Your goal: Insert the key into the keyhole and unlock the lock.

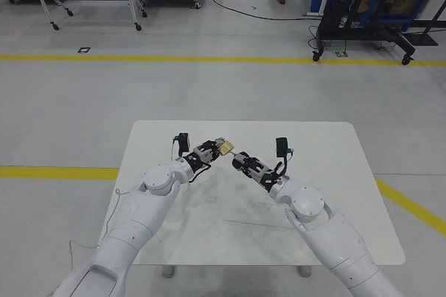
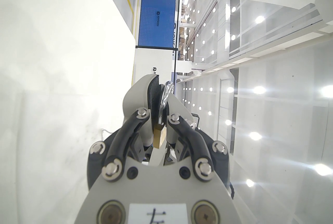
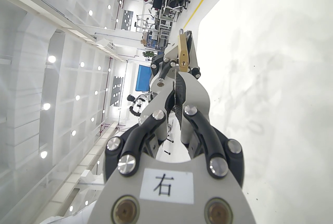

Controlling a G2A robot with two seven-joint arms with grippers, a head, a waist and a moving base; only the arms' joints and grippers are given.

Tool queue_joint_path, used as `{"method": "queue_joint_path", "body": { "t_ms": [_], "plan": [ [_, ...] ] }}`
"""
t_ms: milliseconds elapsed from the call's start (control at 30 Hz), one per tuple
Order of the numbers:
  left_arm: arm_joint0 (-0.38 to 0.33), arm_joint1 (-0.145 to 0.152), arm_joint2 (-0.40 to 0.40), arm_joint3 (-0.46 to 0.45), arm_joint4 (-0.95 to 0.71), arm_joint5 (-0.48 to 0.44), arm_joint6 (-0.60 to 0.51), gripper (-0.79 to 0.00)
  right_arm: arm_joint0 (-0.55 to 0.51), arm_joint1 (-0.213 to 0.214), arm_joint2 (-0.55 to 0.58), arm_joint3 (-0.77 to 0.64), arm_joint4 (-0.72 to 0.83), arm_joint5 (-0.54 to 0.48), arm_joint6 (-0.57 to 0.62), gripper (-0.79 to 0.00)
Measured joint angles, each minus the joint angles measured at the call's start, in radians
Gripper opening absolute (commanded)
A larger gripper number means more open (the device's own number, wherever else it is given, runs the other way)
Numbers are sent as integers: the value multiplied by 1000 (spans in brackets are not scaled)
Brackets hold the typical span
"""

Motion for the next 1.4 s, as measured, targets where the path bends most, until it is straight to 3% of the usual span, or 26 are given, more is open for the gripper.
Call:
{"method": "queue_joint_path", "body": {
  "t_ms": [167, 400, 533, 1400],
  "plan": [
    [-7, -5, 1, 14, -8, 38, -9, -785, 2, -4, -2, 5, -26, 31, -31, -785],
    [-42, -15, 11, 63, -34, 187, -34, -785, -9, -7, -1, -5, -61, 46, -40, -785],
    [-53, -23, 10, 86, -69, 224, -52, -785, -16, -8, -4, -13, -75, 57, -38, -785],
    [-67, -39, 14, 120, -45, 224, -85, -785, -3, -29, 1, 20, -66, 126, -52, -785]
  ]
}}
